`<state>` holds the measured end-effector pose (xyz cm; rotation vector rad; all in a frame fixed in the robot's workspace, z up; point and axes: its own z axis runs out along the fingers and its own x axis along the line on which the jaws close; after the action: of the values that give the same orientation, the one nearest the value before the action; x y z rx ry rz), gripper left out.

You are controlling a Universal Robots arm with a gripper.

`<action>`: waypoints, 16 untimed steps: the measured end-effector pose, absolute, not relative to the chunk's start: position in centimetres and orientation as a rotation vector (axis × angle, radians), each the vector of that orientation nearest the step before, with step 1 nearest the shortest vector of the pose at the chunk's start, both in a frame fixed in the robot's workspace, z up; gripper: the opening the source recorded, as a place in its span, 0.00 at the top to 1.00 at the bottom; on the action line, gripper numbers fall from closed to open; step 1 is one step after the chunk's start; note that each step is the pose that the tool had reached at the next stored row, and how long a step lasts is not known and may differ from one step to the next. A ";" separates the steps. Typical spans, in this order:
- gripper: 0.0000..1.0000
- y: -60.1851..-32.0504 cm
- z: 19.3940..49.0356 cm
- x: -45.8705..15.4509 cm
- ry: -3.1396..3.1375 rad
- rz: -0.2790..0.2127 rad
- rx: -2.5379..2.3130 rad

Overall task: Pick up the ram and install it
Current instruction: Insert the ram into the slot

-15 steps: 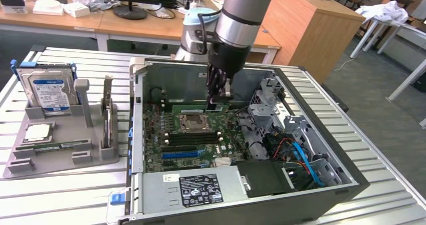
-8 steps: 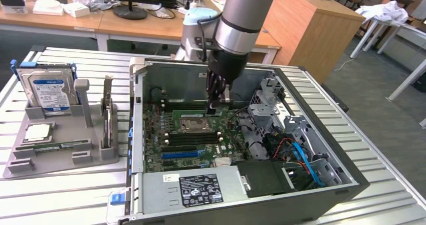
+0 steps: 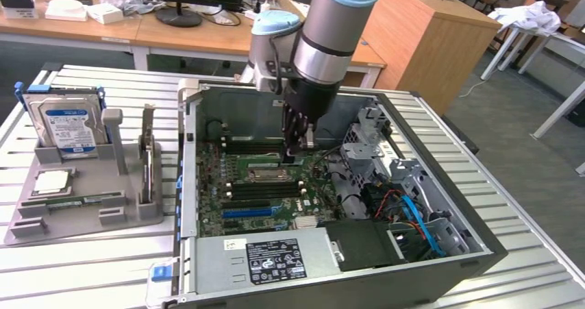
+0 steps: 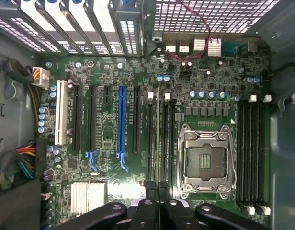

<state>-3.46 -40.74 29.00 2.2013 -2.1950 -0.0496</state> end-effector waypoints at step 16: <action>0.88 -40.7 27.1 -3.3 -2.191 -0.036 2.199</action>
<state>-3.27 -40.74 27.05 2.1987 -2.1908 -0.0363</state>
